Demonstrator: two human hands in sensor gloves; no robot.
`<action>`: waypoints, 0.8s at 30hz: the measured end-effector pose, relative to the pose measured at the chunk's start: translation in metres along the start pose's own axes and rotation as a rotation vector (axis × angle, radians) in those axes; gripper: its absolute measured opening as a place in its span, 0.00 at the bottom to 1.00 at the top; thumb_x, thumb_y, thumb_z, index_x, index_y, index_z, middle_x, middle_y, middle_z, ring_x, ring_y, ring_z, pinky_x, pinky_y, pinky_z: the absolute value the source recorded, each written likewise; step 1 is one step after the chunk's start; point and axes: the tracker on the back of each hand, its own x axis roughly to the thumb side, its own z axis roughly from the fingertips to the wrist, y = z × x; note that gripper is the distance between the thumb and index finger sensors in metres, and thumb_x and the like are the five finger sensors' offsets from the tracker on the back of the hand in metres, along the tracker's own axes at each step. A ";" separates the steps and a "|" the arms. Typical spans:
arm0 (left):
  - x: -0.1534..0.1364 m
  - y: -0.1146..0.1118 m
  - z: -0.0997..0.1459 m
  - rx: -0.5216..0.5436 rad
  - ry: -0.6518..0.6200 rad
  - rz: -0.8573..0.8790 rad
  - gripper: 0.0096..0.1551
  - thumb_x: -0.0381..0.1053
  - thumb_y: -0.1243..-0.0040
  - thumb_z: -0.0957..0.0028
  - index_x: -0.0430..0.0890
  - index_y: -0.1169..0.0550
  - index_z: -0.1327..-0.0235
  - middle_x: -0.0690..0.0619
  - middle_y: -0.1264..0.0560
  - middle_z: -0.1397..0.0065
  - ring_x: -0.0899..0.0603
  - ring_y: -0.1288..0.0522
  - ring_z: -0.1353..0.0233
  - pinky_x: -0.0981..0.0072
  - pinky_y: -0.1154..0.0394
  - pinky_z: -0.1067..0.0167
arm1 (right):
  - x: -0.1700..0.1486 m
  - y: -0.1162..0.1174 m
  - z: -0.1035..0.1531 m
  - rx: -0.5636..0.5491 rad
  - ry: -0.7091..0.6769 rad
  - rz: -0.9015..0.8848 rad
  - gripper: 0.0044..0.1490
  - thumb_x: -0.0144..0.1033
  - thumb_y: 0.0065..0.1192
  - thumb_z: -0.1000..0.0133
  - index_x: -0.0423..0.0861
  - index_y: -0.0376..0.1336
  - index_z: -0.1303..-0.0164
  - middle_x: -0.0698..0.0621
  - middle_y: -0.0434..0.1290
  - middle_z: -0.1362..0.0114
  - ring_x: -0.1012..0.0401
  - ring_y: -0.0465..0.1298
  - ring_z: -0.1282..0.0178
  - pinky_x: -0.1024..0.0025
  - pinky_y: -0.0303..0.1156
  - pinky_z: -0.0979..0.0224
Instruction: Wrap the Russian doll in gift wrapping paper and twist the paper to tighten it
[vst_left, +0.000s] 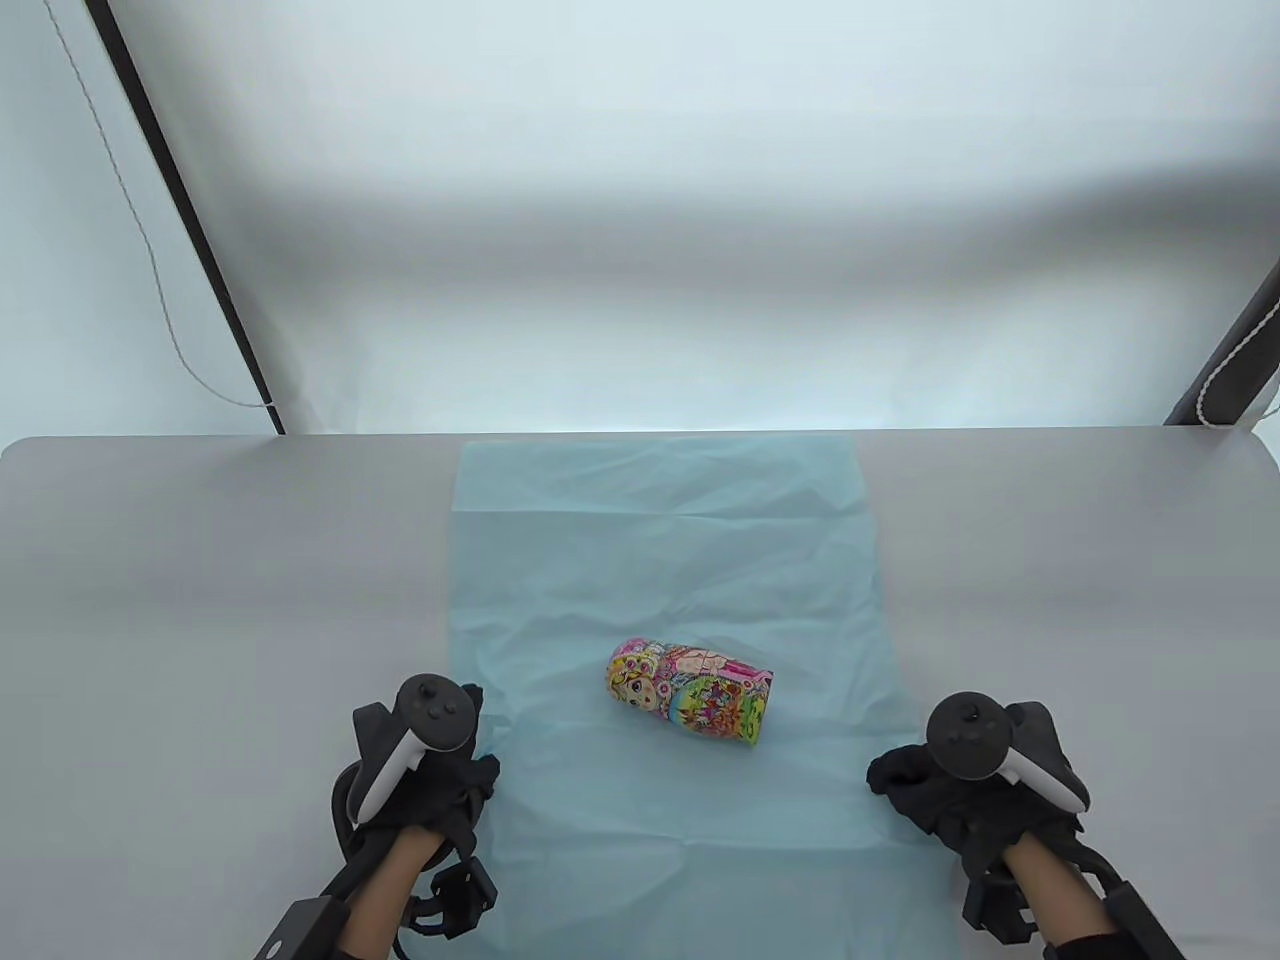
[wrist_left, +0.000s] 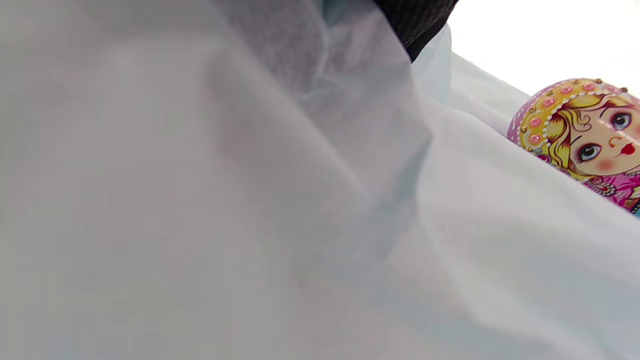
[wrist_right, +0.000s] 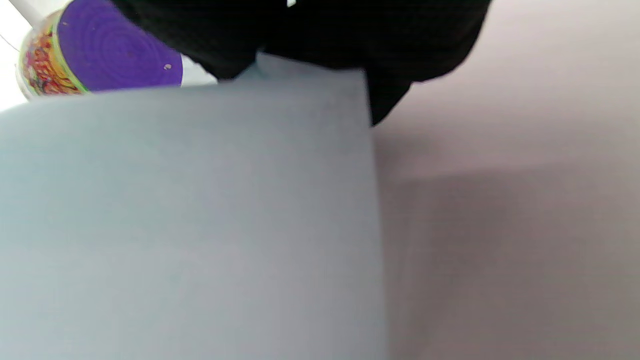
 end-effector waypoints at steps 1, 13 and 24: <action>-0.003 0.001 0.000 0.007 -0.022 0.028 0.46 0.48 0.34 0.40 0.66 0.52 0.24 0.51 0.14 0.46 0.39 0.16 0.43 0.39 0.25 0.44 | -0.003 -0.001 0.000 0.010 -0.004 -0.037 0.22 0.40 0.66 0.33 0.52 0.70 0.29 0.50 0.80 0.39 0.56 0.83 0.47 0.65 0.79 0.44; -0.004 0.015 -0.012 -0.049 -0.301 0.166 0.23 0.41 0.40 0.38 0.66 0.25 0.35 0.48 0.13 0.46 0.38 0.16 0.46 0.39 0.25 0.47 | -0.015 0.001 -0.006 0.104 -0.055 -0.188 0.20 0.41 0.66 0.33 0.53 0.71 0.32 0.50 0.80 0.40 0.56 0.83 0.49 0.67 0.79 0.46; -0.028 0.014 -0.027 -0.395 -0.498 0.414 0.28 0.47 0.49 0.37 0.44 0.31 0.24 0.47 0.24 0.23 0.38 0.31 0.18 0.33 0.34 0.33 | -0.026 -0.011 -0.001 0.145 -0.123 -0.317 0.29 0.23 0.67 0.35 0.59 0.68 0.25 0.55 0.77 0.26 0.54 0.74 0.21 0.57 0.72 0.26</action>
